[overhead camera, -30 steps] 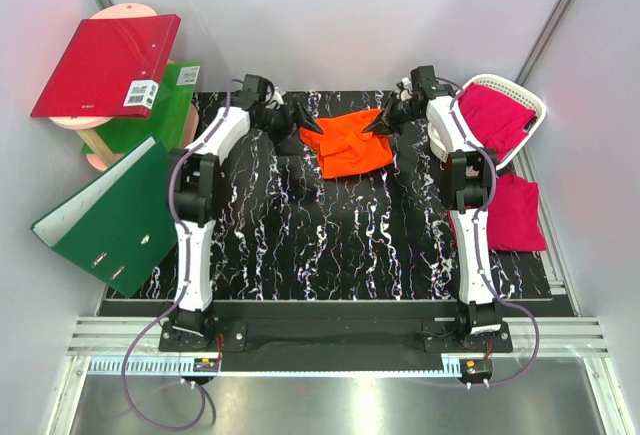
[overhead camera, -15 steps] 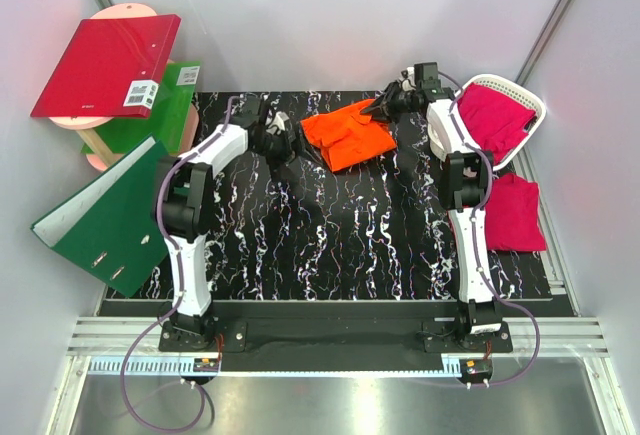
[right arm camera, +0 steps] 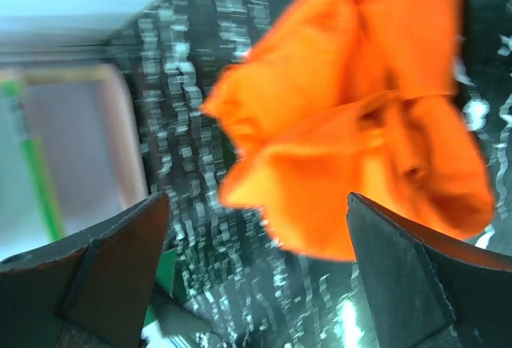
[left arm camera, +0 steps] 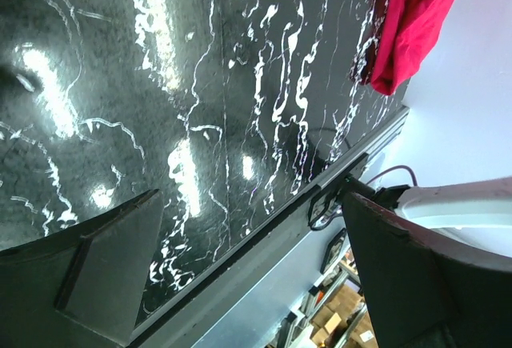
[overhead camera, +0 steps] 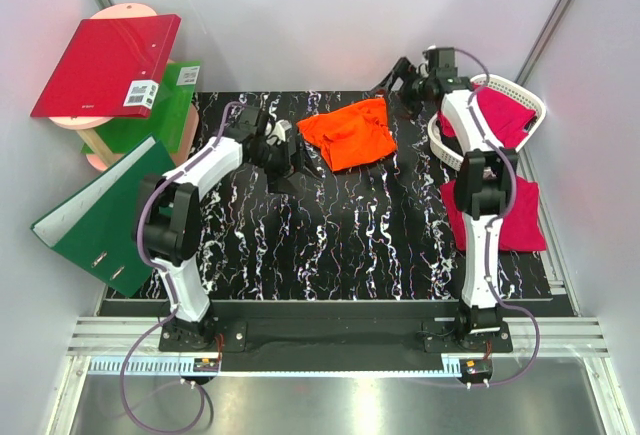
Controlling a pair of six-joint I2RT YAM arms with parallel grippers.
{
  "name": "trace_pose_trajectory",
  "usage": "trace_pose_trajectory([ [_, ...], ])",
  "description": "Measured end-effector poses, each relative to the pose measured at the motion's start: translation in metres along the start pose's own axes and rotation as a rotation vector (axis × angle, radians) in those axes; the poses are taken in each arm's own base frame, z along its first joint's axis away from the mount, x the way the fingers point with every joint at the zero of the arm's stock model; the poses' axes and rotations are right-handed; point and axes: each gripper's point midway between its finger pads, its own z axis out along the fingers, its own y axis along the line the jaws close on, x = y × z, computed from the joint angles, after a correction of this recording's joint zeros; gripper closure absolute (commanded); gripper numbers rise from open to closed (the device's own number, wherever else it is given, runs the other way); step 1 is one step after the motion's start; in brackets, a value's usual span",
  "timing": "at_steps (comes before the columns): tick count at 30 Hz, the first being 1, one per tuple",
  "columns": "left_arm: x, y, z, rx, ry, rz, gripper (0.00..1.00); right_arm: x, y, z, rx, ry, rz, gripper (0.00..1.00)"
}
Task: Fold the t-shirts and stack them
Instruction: Fold the long partially folded tshirt into a neat square, then smooth out wrinkles on the folded tshirt
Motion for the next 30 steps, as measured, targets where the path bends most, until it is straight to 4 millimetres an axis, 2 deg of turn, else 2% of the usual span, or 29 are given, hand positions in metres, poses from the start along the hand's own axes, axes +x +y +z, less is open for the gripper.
trace_pose_trajectory([
  [2, 0.004, 0.002, -0.001, -0.004, 0.002, 0.003, 0.01, -0.006, 0.024, -0.021, -0.041, -0.027, -0.034, 0.14],
  [3, 0.005, 0.003, -0.001, -0.006, 0.004, 0.001, 0.01, -0.008, 0.035, -0.030, -0.065, -0.035, -0.048, 0.41],
  [4, 0.006, 0.005, 0.000, -0.009, 0.007, 0.002, 0.01, -0.010, 0.045, -0.037, -0.089, -0.038, -0.059, 0.88],
  [5, 0.007, 0.007, 0.001, -0.014, 0.010, 0.001, 0.01, -0.009, 0.055, -0.042, -0.120, -0.030, -0.066, 1.00],
  [7, 0.010, 0.009, 0.001, -0.019, 0.016, -0.003, 0.01, -0.004, 0.064, -0.045, -0.162, 0.004, -0.062, 1.00],
  [10, 0.010, 0.010, 0.001, -0.022, 0.016, -0.003, 0.01, 0.013, 0.064, -0.036, -0.205, 0.092, -0.032, 1.00],
  [16, 0.010, 0.014, 0.001, -0.040, 0.016, -0.002, 0.01, 0.072, 0.035, -0.007, -0.216, 0.325, 0.068, 1.00],
  [19, 0.010, 0.015, 0.002, -0.046, 0.015, 0.000, 0.01, 0.102, 0.021, -0.003, -0.203, 0.422, 0.123, 1.00],
  [21, 0.010, 0.017, 0.002, -0.052, 0.015, 0.000, 0.01, 0.114, 0.015, -0.002, -0.202, 0.461, 0.142, 1.00],
  [26, 0.011, 0.023, 0.007, -0.065, 0.027, -0.005, 0.01, 0.133, 0.001, 0.000, -0.185, 0.517, 0.180, 1.00],
  [30, 0.013, 0.032, 0.011, -0.090, 0.049, -0.025, 0.01, 0.129, -0.002, 0.010, -0.184, 0.513, 0.169, 1.00],
])
